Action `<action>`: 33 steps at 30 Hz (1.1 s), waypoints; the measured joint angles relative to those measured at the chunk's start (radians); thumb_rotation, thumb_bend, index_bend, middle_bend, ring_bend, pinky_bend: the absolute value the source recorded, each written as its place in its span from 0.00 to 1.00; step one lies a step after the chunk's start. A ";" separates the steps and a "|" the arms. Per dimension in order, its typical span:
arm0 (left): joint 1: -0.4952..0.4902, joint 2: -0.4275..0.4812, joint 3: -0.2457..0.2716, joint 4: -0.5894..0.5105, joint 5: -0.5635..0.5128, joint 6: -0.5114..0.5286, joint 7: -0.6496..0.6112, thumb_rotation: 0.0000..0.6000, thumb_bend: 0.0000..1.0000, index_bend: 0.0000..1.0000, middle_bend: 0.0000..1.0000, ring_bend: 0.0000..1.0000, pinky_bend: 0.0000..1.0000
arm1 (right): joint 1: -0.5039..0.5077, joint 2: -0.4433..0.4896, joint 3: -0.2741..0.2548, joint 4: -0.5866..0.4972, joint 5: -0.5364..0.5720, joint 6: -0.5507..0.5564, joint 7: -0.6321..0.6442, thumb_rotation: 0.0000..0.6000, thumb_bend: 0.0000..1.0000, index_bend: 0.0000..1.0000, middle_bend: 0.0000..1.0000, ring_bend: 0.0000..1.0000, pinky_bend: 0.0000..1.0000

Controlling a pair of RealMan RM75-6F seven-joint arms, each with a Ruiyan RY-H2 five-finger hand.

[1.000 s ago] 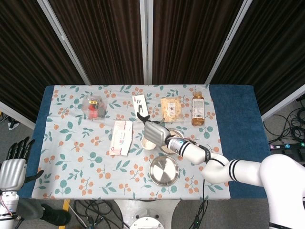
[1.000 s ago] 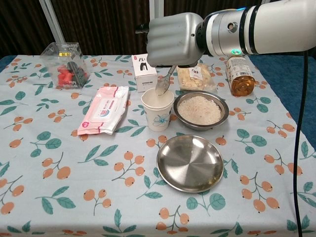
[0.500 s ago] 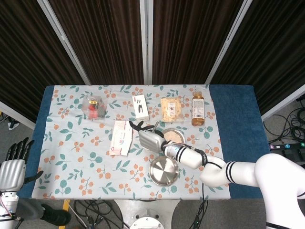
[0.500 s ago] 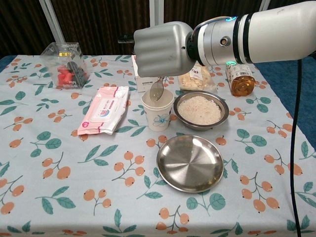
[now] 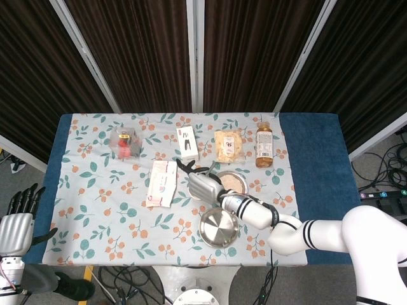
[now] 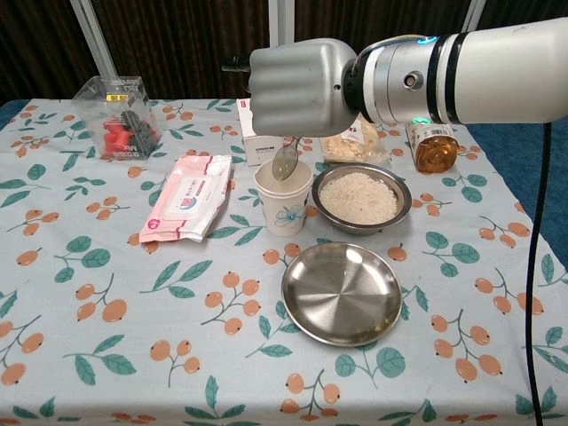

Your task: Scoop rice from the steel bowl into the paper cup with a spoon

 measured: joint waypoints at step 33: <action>-0.020 0.019 -0.004 -0.032 0.030 0.003 0.029 1.00 0.05 0.07 0.07 0.00 0.06 | -0.396 0.052 -0.013 -0.123 -0.172 0.287 0.765 1.00 0.38 0.63 0.61 0.28 0.00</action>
